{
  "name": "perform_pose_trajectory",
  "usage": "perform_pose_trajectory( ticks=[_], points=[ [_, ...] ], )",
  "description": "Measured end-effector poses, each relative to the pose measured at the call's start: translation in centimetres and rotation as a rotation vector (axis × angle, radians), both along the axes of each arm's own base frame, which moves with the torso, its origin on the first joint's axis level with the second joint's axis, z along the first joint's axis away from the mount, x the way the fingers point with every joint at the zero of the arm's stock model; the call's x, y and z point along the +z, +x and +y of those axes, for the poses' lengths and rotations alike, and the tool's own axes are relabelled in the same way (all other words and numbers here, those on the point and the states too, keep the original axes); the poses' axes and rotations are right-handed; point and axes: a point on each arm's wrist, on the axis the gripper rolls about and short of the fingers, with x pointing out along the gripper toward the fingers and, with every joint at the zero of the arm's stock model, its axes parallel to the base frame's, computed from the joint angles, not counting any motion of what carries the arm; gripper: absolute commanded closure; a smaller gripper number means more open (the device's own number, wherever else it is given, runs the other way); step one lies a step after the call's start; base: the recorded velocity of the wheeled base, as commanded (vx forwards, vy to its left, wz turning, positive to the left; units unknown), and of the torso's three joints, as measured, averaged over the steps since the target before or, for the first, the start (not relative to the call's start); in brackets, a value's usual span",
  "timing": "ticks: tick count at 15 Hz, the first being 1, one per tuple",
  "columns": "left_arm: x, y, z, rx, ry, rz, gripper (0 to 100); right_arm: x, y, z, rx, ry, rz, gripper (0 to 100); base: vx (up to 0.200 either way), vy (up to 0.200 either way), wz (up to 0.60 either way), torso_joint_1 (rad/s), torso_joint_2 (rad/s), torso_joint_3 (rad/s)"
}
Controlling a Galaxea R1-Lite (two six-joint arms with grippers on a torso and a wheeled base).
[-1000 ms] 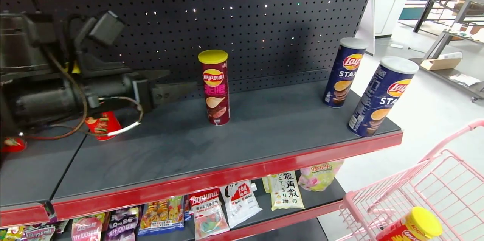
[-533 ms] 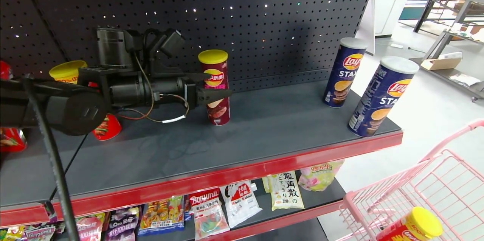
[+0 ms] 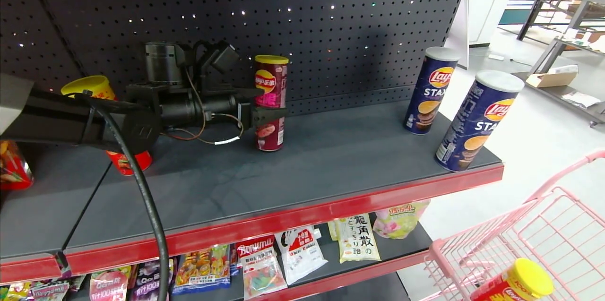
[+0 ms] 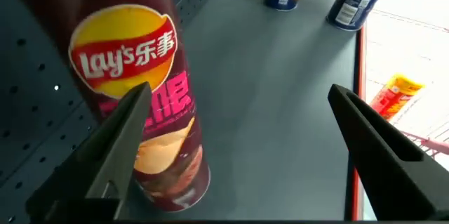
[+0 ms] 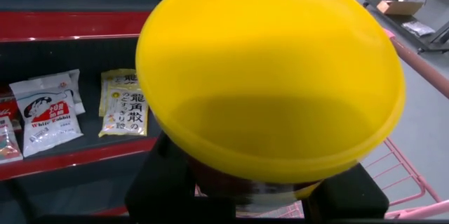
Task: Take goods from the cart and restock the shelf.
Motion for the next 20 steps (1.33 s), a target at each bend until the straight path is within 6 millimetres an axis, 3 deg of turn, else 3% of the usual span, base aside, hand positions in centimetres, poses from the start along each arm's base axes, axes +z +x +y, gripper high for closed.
perform_pose_trajectory(
  ticks=[9, 14, 20],
  points=[
    [0.5, -0.7, 2.8, 0.057, 0.000, 0.002, 0, -0.3, 0.3, 0.0, 0.001, 0.002, 0.023, 100, 0.000, 0.000, 0.00, 0.000, 0.00, 0.000],
    [-0.6, -2.0, 4.7, 0.097, 0.044, -0.007, 0, -0.2, 0.5, 0.0, 0.001, 0.001, 0.034, 100, 0.000, 0.000, 0.00, 0.000, 0.00, 0.000],
    [-1.3, -1.2, 5.9, 0.142, 0.052, -0.072, 0, -0.1, 0.6, 0.0, 0.002, 0.001, 0.045, 100, 0.000, 0.000, 0.00, 0.000, 0.00, 0.000]
  ],
)
